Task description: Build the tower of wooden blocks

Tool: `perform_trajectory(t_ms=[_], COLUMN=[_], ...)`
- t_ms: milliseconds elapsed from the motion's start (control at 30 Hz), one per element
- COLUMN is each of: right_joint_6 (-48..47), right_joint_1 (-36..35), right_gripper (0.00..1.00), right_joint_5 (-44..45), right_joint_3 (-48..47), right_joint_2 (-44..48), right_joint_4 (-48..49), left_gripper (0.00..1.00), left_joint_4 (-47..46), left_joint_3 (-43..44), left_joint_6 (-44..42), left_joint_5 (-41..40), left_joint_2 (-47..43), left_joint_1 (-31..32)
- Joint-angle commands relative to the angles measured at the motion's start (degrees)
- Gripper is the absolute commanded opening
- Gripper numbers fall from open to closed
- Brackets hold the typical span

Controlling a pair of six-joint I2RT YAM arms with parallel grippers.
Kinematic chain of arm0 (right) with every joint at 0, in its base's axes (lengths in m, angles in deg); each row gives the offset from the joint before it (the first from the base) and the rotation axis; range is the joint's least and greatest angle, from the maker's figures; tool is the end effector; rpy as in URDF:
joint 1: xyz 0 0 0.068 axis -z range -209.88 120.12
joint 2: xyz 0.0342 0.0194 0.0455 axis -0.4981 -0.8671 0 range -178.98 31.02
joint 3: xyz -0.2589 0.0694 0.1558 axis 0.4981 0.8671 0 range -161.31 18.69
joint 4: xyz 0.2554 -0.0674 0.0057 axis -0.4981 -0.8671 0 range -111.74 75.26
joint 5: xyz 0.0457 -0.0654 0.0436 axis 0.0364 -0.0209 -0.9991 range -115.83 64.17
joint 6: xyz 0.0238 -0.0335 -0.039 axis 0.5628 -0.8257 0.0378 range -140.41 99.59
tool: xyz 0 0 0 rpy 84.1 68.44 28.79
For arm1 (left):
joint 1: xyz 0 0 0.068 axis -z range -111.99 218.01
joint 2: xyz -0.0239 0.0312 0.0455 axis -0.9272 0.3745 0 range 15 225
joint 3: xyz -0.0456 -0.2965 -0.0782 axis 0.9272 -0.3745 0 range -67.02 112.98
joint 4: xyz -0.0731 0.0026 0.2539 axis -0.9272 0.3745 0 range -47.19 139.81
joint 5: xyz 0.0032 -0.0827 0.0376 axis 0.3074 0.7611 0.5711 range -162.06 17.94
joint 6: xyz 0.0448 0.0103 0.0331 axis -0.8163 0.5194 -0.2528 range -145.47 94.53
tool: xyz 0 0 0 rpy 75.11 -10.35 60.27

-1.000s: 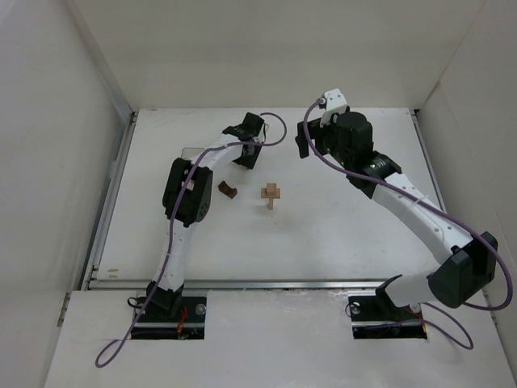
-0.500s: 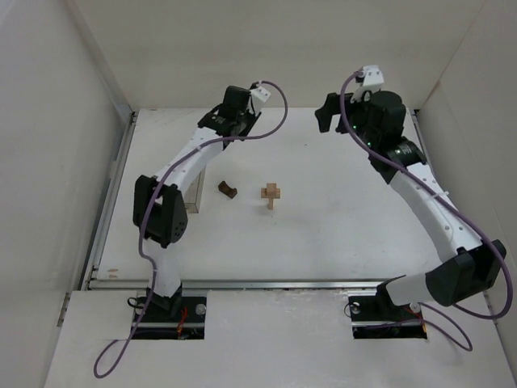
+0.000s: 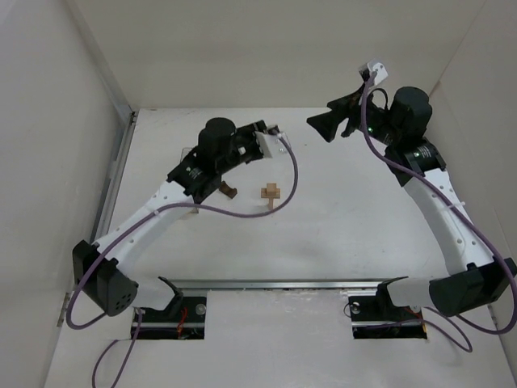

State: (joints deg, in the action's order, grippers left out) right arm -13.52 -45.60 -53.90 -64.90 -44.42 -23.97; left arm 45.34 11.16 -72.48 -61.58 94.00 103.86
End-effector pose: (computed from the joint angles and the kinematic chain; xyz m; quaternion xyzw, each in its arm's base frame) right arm 0.2739 0.0964 0.4986 -0.2227 0.6773 0.3030 0.6323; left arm 0.2582 -0.1956 0.4600 0.5264 0.5017 0.0002 0.6865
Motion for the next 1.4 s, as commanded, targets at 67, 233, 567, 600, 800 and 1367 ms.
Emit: perform_trajectory(t_ms=[67,233,567,600,800,1367], right_joint_6=[0.0,2.3,2.3,2.3,3.5,1.0], right_joint_1=[-0.1,-0.7,-5.5,-5.5,-6.5,-9.1], right_gripper=[0.89,0.82,0.78,0.77,0.77,0.73], right_joint_5=[-20.6,-29.4,-26.6,-26.1,-24.1,-18.9], right_joint_3=[2.3,2.8,3.3,3.3,5.2,7.5], right_joint_2=[2.1,-0.6,-3.3,-3.8,-3.8,-2.2], right_joint_4=[8.0,8.5,7.9,8.4,12.1,13.7], left_gripper=[0.00,0.00,0.00,0.00,0.00,0.00], left_joint_4=[-10.3,-16.3,-28.4,-28.9,-33.6,-51.9], left_joint_3=[-7.9,-12.7,-20.1,-20.2,-23.7,-33.3], left_joint_6=[-9.1,-13.5,-20.3,-21.0,-23.8,-35.3], left_joint_5=[3.6,-0.8,-3.9,-3.9,-3.9,-6.3], left_joint_2=[-6.0,-8.2,-10.4,-10.4,-12.3,-14.0], left_joint_1=[4.4,6.8,9.1,9.1,9.7,11.9])
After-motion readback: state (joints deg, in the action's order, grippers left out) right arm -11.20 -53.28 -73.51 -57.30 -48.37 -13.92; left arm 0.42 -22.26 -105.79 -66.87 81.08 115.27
